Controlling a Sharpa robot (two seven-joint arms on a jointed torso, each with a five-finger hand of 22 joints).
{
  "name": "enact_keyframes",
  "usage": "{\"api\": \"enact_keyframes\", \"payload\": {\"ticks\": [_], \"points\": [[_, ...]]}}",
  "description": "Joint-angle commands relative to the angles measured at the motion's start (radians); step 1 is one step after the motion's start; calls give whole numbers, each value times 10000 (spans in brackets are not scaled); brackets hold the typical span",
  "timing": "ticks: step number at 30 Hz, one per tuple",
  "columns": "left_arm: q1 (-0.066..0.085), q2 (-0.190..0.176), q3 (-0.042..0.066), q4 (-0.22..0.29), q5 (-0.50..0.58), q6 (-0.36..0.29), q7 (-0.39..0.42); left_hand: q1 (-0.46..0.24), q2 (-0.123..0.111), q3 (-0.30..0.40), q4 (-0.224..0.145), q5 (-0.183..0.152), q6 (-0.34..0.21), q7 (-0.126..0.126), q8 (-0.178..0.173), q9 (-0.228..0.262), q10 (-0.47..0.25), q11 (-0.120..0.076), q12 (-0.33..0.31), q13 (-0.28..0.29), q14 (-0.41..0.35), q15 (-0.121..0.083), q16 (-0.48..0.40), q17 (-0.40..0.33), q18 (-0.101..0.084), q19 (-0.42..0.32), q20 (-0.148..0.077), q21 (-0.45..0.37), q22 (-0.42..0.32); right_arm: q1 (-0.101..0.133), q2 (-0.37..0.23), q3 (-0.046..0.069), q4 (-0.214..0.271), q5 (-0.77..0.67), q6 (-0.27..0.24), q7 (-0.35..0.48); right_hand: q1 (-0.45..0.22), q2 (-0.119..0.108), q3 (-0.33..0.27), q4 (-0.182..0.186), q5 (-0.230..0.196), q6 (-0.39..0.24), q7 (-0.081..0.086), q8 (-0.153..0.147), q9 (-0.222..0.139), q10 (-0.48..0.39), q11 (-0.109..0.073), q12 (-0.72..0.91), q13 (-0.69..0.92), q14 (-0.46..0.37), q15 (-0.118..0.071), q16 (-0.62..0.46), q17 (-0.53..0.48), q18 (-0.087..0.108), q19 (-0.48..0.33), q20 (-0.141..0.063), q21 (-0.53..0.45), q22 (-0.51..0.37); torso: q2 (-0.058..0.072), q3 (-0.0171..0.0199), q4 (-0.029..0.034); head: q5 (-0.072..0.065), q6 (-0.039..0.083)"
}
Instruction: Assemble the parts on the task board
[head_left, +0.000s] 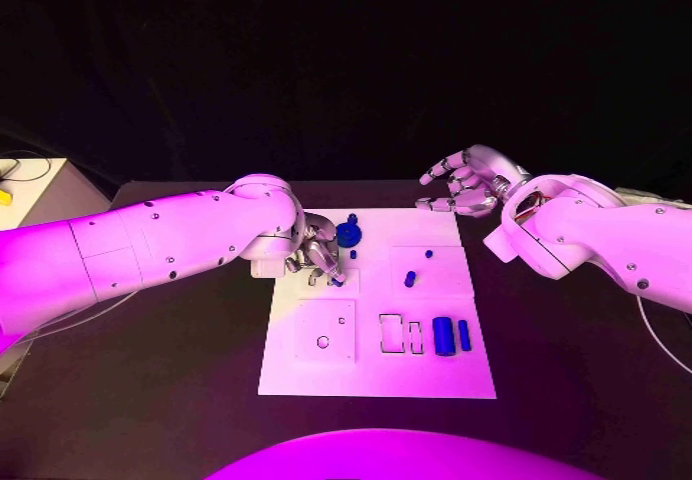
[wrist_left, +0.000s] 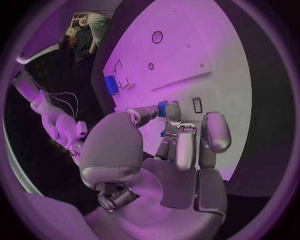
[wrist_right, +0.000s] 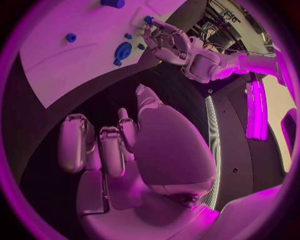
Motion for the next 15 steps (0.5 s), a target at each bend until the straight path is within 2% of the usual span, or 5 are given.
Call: {"api": "enact_keyframes", "payload": {"ticks": [1, 3, 10, 13, 15], "points": [[4, 3, 2, 8, 385, -233, 82, -141, 134, 1623, -1508, 55, -31, 45, 82, 592, 107, -11, -27, 15, 638, -25, 72, 1438, -176, 6, -54, 60, 28, -17, 3, 0, -7, -56, 201, 30, -109, 29, 36, 1, 61, 20, -21, 59, -9, -35, -28, -8, 372, 675, 32, -46, 1460, 81, -90, 1, -67, 520, -10, -3, 3, 3, -6], [3, -23, 2, 18, 544, -439, 106, -251, 145, 1791, -1640, 94, -4, 46, 104, 686, 156, -15, -5, 47, 656, -25, 91, 1482, -176, 8, -50, 72, 38, -22, -2, -1, -10, -56, 213, 33, -110, 30, 40, -2, 62, 23, -22, 63, -10, -27, -29, 0, 378, 675, 31, -47, 1459, 82, -92, 1, -73, 517, -11, -1, 1, -2, 0], [2, -197, 3, 134, 1021, -1227, 178, -883, -121, 2228, -2162, 2138, 483, -98, 110, 1133, 733, -165, 236, 458, 835, -164, 286, 1929, -253, 314, -163, 324, 448, -32, -31, -4, -17, -57, 224, 29, -101, 28, 47, -10, 62, 26, -24, 67, -10, -33, -31, -6, 371, 671, 30, -52, 1448, 83, -94, 0, -79, 513, -13, 0, 3, 1, 20], [1, -336, 4, 254, 1210, -1542, 195, -1000, -195, 2232, -2262, 2549, 625, -150, 52, 1243, 892, -210, 293, 594, 858, -215, 310, 1991, -269, 376, -211, 376, 530, -36, -54, -5, -14, -57, 225, 26, -101, 28, 47, -10, 62, 26, -24, 67, -10, -33, -31, -6, 371, 671, 30, -52, 1448, 83, -94, 0, -79, 513, -7, -2, 13, -5, 20], [2, -445, 4, 362, 1283, -1711, 200, -1083, -278, 2208, -2340, 3080, 775, -200, 15, 1337, 1051, -257, 384, 766, 887, -259, 349, 2077, -280, 420, -254, 414, 589, -37, -70, -7, -12, -57, 226, 22, -101, 28, 47, -10, 62, 26, -24, 67, -10, -33, -31, -6, 371, 671, 30, -52, 1448, 83, -94, 0, -79, 513, -10, 6, 18, 8, 21]]}}
